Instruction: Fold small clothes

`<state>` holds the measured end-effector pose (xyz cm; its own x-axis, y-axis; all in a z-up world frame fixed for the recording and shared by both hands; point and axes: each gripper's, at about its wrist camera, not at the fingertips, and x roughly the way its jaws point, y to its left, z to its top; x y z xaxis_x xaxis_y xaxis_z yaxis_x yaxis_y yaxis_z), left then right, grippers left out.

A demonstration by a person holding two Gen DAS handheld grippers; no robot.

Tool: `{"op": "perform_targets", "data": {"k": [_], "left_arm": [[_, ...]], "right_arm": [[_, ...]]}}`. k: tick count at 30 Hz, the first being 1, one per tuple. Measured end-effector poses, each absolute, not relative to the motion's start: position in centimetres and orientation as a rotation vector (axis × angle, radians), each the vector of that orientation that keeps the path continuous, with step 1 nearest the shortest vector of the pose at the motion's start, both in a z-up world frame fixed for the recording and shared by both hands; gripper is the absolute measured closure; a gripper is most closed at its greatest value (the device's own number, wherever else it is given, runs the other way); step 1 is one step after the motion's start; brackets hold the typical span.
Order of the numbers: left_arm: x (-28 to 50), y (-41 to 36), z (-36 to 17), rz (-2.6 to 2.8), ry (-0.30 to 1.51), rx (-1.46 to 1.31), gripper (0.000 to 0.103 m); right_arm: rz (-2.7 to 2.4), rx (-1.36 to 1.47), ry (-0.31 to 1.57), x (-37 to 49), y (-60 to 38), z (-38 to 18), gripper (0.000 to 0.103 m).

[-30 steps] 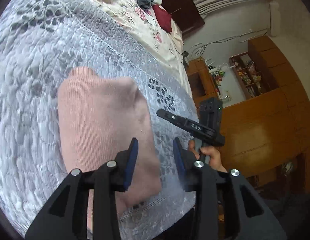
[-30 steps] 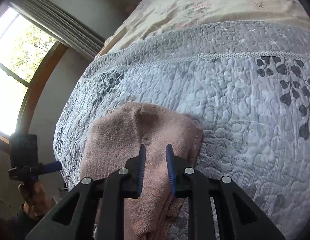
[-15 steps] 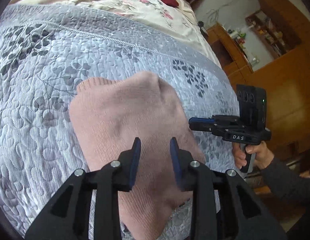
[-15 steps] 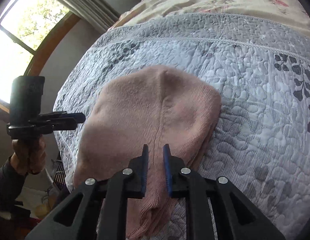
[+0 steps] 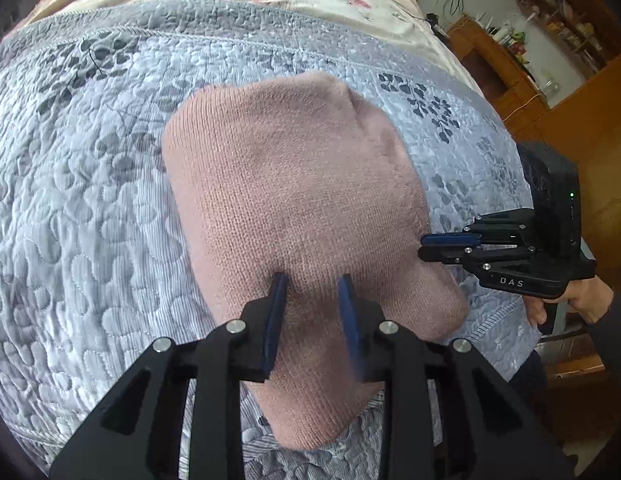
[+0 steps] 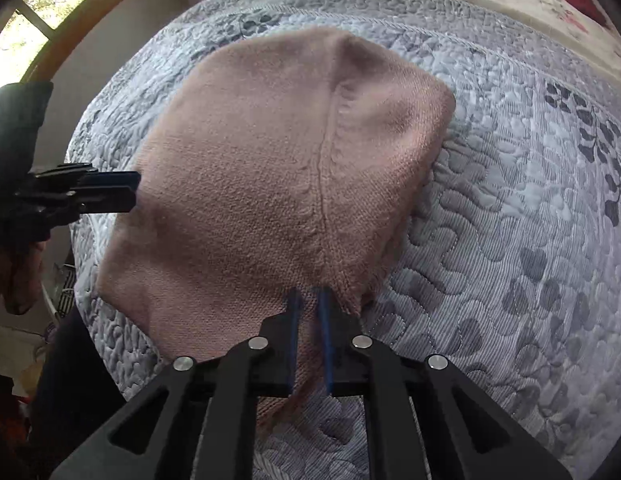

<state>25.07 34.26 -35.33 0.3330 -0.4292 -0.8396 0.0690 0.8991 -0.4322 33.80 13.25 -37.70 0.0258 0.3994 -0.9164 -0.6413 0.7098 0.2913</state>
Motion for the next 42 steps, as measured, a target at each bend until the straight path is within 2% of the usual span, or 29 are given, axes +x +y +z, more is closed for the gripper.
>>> {"op": "perform_targets", "data": {"k": [7,10,13,14,17,23,24,25,26,27,28,29,32,34,37,42], "left_arm": [[20.4,33.7,-30.7,-0.434,1.104,-0.446,0.077],[19.2,32.1,-34.4,-0.414,1.211,-0.406,0.077],[19.3,32.6,-38.4,-0.355,1.275,-0.443,0.085],[19.3,32.8,-38.4,-0.353,1.266,-0.474,0.084],[18.4,32.9,-36.3,-0.389,1.197,-0.502,0.066],[17.8,33.0,-37.7,-0.327,1.257,-0.511,0.065],[17.5,32.9,-36.8,-0.312,1.251,-0.503,0.059],[16.9,32.7,-35.4,-0.292,1.232,-0.482,0.053],[15.9,32.7,-33.9,-0.261,1.202,-0.456,0.038],[14.8,32.9,-32.2,-0.220,1.167,-0.430,0.023],[13.4,32.9,-30.6,-0.176,1.131,-0.405,0.014],[12.2,33.0,-29.2,-0.120,1.118,-0.371,0.003],[8.3,32.7,-25.3,-0.006,1.099,-0.292,0.003],[5.8,32.1,-22.8,0.037,1.085,-0.264,0.003],[2.4,31.0,-18.6,0.086,1.013,-0.215,0.003],[-1.5,29.7,-13.2,0.107,0.991,-0.183,0.003]], "right_arm": [[0.822,-0.176,1.269,30.1,12.8,-32.8,0.091],[0.826,-0.249,1.308,28.9,14.0,-34.9,0.091],[0.753,-0.293,1.335,29.3,13.3,-37.3,0.098],[0.746,-0.269,1.337,29.3,13.0,-36.9,0.099],[0.782,-0.253,1.290,28.0,13.0,-34.4,0.093],[0.728,-0.257,1.349,27.0,13.1,-37.2,0.095],[0.715,-0.235,1.343,26.9,12.9,-36.5,0.093],[0.703,-0.217,1.330,26.5,12.7,-35.5,0.083],[0.687,-0.202,1.314,25.9,12.4,-34.3,0.061],[0.666,-0.182,1.292,25.1,12.0,-33.1,0.051],[0.644,-0.165,1.266,24.1,11.6,-31.7,0.033],[0.629,-0.163,1.245,23.1,11.4,-30.6,0.023],[0.562,-0.178,1.205,19.6,10.6,-27.4,0.014],[0.484,-0.218,1.173,17.2,10.2,-25.1,0.013],[0.398,-0.257,1.034,12.8,10.0,-20.4,0.004],[0.334,-0.244,1.018,8.5,9.3,-14.6,0.004]]}}
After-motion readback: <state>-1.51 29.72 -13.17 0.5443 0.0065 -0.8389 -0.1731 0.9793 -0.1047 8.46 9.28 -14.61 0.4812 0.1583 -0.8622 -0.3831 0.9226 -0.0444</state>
